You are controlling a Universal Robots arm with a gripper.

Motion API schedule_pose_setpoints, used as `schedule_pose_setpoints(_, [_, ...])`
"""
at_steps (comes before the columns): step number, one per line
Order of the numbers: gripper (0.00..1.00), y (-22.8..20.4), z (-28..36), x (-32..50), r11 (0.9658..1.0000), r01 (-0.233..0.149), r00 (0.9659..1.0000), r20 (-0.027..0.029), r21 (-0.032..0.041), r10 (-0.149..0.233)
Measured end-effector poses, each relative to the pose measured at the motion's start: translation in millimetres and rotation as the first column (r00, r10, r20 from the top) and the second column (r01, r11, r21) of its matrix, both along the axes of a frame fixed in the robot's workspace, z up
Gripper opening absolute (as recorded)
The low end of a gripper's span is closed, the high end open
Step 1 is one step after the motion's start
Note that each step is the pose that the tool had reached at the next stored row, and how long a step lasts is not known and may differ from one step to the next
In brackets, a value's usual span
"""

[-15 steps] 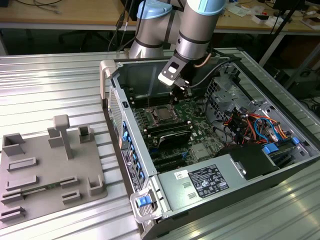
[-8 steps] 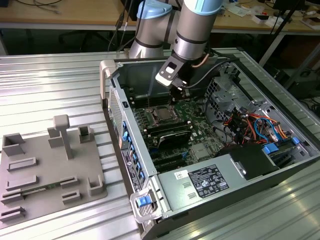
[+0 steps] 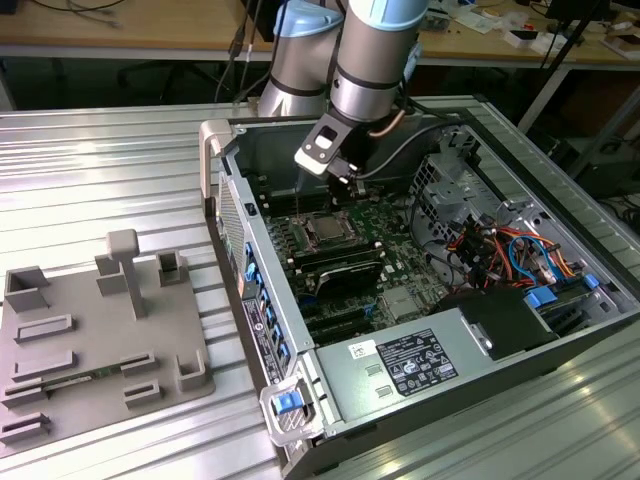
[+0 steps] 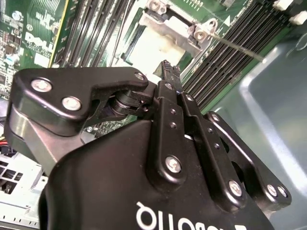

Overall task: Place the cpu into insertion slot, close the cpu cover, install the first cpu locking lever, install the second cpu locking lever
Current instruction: 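Close the cpu cover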

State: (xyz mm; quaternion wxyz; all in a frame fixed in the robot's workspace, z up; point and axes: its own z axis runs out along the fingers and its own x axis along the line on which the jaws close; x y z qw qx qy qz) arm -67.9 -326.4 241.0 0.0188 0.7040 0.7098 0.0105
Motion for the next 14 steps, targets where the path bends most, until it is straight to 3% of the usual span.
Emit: schedule_pose_setpoints(14, [0.11, 0.0, -1.0, -7.3, 1.0000, 0.000, 1.0000, 0.0000, 0.0000, 0.000])
